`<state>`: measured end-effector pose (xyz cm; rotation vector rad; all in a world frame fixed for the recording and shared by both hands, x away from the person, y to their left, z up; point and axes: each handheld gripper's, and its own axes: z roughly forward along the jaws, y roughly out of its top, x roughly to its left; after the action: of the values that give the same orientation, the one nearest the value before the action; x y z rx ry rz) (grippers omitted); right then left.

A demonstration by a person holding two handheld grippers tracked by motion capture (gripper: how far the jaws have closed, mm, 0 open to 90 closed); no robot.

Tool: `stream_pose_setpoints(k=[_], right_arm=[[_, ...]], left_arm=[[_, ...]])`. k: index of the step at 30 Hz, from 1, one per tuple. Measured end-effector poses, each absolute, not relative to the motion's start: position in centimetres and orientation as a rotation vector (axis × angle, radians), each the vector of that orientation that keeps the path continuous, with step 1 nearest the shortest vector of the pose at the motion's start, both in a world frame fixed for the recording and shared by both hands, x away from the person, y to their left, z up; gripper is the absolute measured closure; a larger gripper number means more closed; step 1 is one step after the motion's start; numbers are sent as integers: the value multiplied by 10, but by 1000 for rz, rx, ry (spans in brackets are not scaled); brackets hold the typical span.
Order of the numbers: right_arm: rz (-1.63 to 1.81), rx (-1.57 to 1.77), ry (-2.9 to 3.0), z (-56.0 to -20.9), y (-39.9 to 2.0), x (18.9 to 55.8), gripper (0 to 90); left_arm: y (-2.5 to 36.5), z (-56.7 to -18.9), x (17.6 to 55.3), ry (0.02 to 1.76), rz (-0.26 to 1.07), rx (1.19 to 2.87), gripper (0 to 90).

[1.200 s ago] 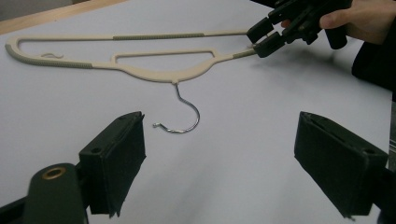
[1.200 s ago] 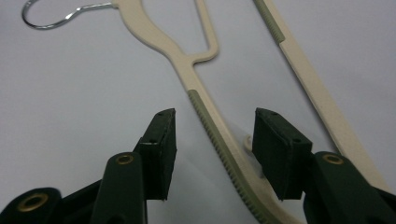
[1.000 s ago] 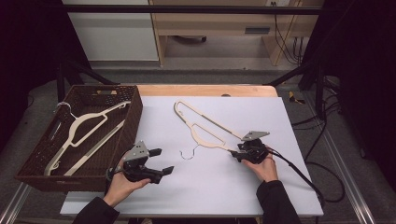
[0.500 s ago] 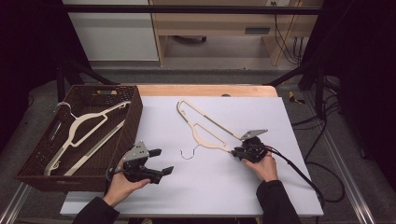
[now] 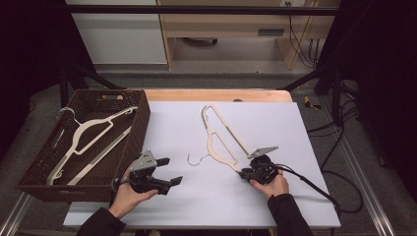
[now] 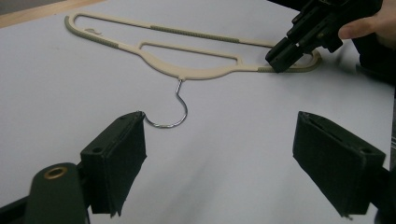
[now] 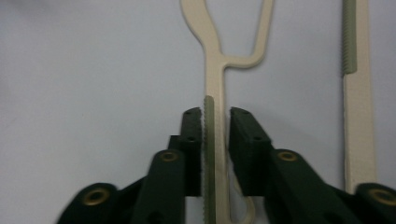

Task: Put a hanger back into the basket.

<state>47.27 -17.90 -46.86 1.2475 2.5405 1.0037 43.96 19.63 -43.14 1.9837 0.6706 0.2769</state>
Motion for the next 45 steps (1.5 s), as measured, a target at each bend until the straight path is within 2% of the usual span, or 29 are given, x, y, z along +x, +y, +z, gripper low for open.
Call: stream_pose_setpoints(k=[5, 12, 22, 33, 41, 45], right_arm=[[1011, 1181, 2528, -472, -177, 473, 684], [811, 1085, 2515, -468, -158, 464, 787], [846, 1157, 2514, -466, -160, 466, 796], [953, 1197, 2495, -446, -165, 461, 798], [978, 1200, 2492, -438, -168, 457, 798], [967, 1193, 2490, -437, -170, 457, 798]], left_arm=[[196, -432, 440, 674, 277, 1984, 169], [193, -432, 439, 670, 276, 1983, 173], [184, -432, 444, 676, 286, 1991, 178], [166, -424, 463, 705, 285, 1971, 192], [143, -433, 490, 728, 226, 1983, 269], [132, -445, 508, 742, 215, 2021, 335]])
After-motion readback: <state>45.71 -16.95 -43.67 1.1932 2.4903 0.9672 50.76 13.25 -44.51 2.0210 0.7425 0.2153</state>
